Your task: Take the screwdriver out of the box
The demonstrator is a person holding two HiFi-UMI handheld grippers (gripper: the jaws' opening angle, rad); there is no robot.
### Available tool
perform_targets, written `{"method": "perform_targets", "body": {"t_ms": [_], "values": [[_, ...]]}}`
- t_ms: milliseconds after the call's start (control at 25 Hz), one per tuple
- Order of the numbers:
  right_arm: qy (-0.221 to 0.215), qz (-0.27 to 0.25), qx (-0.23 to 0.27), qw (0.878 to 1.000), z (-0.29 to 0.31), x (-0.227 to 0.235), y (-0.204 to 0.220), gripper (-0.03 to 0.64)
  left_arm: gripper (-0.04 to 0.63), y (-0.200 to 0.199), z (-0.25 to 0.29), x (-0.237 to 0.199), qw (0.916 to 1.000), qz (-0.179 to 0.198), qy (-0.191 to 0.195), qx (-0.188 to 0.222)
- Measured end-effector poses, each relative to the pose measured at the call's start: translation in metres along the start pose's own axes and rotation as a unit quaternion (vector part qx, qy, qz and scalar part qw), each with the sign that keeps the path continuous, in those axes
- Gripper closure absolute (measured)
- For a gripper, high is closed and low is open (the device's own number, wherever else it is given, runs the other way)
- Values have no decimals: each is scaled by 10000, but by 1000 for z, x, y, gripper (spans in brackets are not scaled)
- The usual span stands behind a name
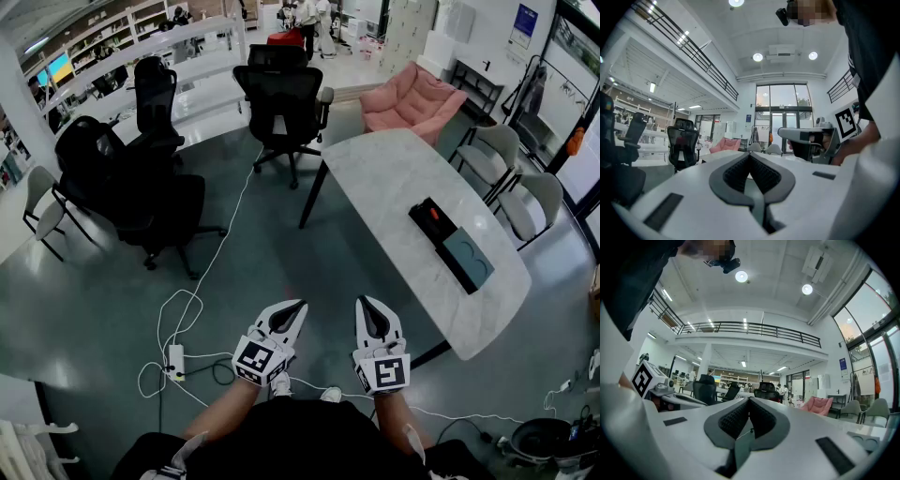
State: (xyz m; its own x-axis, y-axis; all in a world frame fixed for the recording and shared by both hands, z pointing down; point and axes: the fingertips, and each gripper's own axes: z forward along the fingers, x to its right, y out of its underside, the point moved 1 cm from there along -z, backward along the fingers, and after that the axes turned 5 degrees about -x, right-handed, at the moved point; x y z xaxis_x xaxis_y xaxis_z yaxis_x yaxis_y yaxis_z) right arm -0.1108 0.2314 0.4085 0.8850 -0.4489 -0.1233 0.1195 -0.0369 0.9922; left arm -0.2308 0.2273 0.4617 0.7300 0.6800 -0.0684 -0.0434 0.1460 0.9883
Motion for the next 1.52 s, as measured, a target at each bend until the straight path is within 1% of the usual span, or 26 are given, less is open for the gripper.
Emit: {"method": "perform_targets", "body": {"t_ms": [120, 440, 720, 880, 1240, 1360, 1520], "values": [[-34, -57, 71, 10000, 10, 3, -3, 595, 591, -3, 8, -9, 10000, 38, -44, 45], [-45, -84, 28, 10000, 22, -9, -4, 594, 591, -1, 3, -21, 10000, 22, -24, 10], [26, 152, 405, 9991, 37, -26, -15, 594, 591, 0, -8, -41, 9998, 128, 130, -29], [55, 141, 482, 9987, 46, -42, -21, 594, 591, -1, -19, -56, 9997, 154, 203, 9], [190, 65, 403, 9990, 55, -58, -18, 594, 591, -8, -25, -77, 9995, 211, 185, 175], [204, 60, 358, 9991, 61, -54, -16, 594, 591, -15, -21, -82, 9992, 278, 108, 249], [226, 130, 297, 9992, 70, -43, -10, 594, 591, -19, -10, -86, 9991, 344, 79, 245]]}}
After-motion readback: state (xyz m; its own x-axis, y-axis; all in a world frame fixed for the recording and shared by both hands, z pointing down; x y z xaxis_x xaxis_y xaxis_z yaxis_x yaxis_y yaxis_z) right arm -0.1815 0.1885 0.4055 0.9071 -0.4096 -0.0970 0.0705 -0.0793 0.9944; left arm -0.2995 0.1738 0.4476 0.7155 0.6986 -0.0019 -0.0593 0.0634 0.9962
